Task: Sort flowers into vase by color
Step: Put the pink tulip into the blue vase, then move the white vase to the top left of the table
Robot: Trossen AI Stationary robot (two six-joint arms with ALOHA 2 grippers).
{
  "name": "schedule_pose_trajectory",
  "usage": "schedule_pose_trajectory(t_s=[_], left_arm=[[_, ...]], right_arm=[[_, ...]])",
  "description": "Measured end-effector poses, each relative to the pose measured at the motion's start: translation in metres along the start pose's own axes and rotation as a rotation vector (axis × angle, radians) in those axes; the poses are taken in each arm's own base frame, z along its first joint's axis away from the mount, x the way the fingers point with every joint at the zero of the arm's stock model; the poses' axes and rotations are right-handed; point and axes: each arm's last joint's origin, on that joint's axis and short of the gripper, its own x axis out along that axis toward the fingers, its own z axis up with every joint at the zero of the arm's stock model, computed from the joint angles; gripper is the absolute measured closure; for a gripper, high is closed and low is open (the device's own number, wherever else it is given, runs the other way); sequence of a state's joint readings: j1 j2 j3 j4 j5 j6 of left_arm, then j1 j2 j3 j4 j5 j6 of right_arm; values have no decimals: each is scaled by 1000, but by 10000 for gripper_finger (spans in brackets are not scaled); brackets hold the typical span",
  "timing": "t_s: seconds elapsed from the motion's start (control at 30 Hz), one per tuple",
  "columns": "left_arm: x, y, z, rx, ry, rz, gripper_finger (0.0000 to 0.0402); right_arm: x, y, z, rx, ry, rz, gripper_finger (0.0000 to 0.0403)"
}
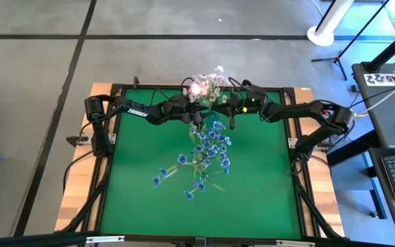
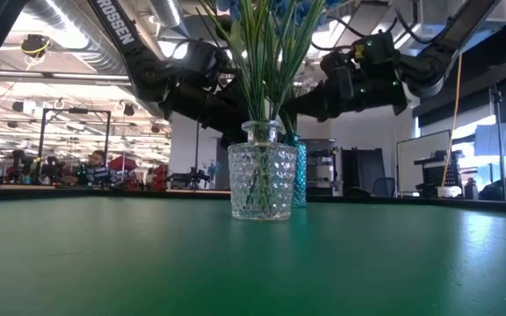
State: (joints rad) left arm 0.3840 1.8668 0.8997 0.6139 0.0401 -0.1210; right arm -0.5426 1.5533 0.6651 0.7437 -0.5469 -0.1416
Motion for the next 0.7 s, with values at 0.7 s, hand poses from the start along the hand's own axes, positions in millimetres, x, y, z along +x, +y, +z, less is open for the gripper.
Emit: schedule_pose_trajectory(t_s=[0.7], left_arm=[[-2, 0, 1, 11, 15, 1, 240]], right_arm=[[-29, 10, -1, 39, 343, -171, 403]])
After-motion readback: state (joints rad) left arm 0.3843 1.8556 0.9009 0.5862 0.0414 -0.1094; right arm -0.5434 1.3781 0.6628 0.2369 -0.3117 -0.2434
